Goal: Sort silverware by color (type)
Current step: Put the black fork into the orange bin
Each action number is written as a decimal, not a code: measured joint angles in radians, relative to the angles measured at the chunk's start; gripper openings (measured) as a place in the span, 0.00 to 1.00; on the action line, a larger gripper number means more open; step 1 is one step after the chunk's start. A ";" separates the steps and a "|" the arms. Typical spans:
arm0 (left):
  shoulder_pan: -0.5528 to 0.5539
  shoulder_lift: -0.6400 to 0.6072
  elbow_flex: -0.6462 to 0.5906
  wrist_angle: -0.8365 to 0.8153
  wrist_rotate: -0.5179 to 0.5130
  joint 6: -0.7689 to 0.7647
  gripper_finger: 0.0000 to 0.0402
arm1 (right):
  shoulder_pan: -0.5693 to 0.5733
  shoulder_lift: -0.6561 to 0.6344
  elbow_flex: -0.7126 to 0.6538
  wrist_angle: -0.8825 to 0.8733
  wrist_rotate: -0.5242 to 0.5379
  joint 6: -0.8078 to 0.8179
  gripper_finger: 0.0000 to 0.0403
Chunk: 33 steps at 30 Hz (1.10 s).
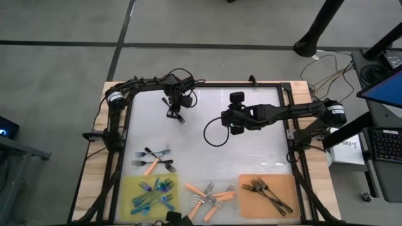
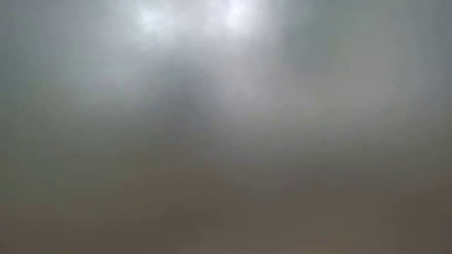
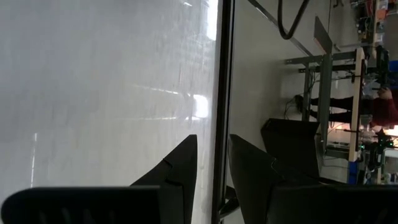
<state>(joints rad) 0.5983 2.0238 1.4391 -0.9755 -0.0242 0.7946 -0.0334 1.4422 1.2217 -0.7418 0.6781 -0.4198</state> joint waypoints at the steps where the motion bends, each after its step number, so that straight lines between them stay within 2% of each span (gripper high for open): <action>1: 0.000 0.000 0.000 0.000 0.000 -0.006 0.19 | 0.000 0.000 0.000 0.000 0.000 0.000 0.20; 6: -0.007 -0.008 -0.002 -0.041 0.003 -0.020 0.19 | 0.000 0.000 0.000 0.000 0.000 0.000 0.20; 13: -0.022 -0.041 -0.002 -0.066 0.088 -0.094 0.19 | 0.000 0.000 0.000 0.000 0.000 0.000 0.20; 19: -0.050 -0.045 -0.013 -0.103 0.099 -0.121 0.19 | 0.000 0.000 0.000 0.000 0.000 0.000 0.20; 23: -0.068 -0.047 -0.052 -0.151 0.181 -0.129 0.19 | 0.000 0.000 0.000 0.000 0.000 0.000 0.20; 26: -0.085 -0.049 -0.096 -0.144 0.210 -0.129 0.19 | 0.000 0.000 0.000 0.000 0.000 0.000 0.20; 33: -0.092 -0.057 -0.183 -0.011 0.190 -0.129 0.19 | 0.000 0.000 0.000 0.000 0.000 0.000 0.20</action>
<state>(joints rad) 0.5068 1.9669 1.2564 -0.9870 0.1662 0.6661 -0.0334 1.4422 1.2217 -0.7418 0.6779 -0.4198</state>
